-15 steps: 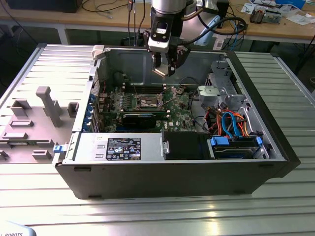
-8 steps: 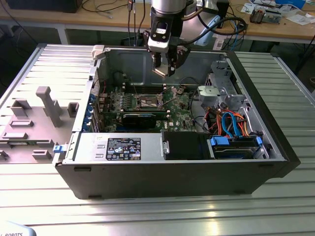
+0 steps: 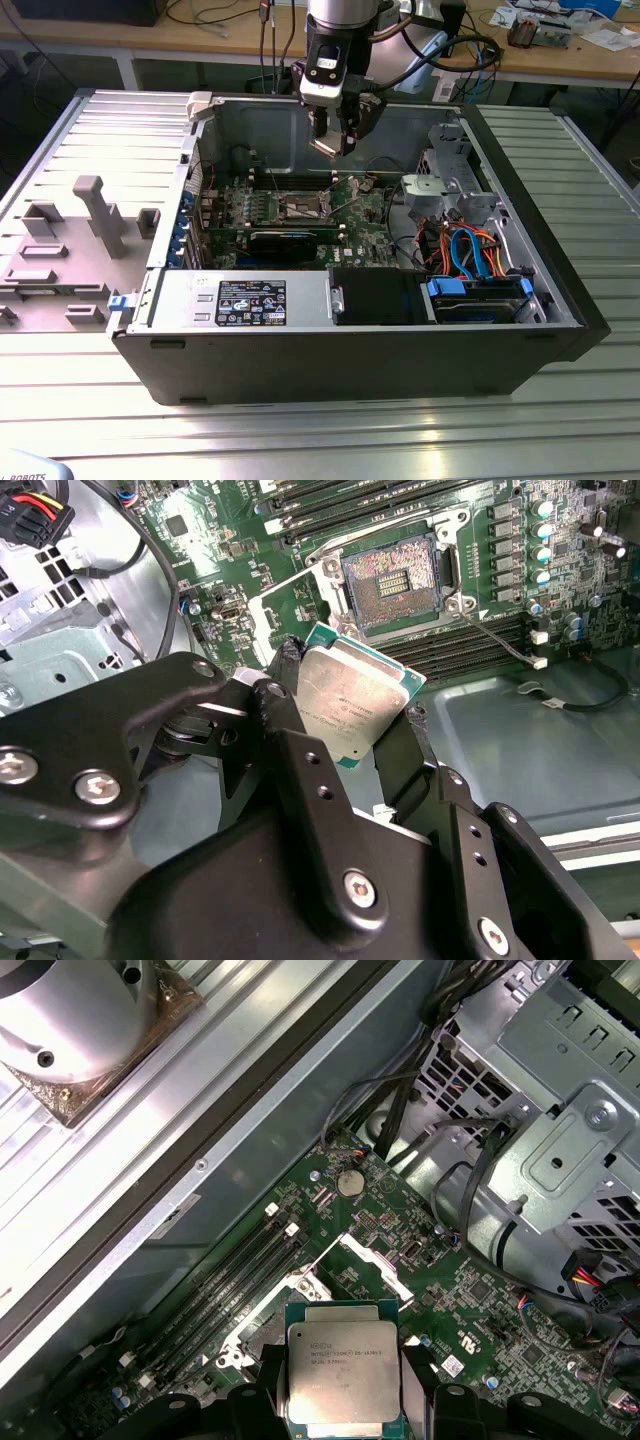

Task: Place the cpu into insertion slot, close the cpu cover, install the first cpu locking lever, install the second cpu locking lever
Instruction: 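Place the cpu into insertion slot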

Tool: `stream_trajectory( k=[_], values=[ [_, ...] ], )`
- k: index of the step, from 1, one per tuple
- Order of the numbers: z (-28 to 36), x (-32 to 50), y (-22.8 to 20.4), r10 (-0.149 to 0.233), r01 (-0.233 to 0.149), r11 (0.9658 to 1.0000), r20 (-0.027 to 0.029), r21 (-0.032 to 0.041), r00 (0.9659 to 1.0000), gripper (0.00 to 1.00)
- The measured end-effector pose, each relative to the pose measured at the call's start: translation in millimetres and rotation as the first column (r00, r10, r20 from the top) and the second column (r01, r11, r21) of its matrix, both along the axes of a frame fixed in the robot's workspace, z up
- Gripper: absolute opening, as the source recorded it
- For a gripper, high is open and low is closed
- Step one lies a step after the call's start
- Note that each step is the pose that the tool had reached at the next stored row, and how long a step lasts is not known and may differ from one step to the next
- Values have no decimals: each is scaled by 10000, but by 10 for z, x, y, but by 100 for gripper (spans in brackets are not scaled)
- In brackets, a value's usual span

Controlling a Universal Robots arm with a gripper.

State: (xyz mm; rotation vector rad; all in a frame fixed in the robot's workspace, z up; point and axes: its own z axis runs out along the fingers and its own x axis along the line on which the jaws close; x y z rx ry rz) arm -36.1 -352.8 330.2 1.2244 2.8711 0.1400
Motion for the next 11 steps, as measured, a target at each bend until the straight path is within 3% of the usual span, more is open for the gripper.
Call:
stream_trajectory(
  k=[11],
  values=[
    [-2, 0, 0, -99, 99, 10000, 0, -1, 10000, 54]
  ],
)
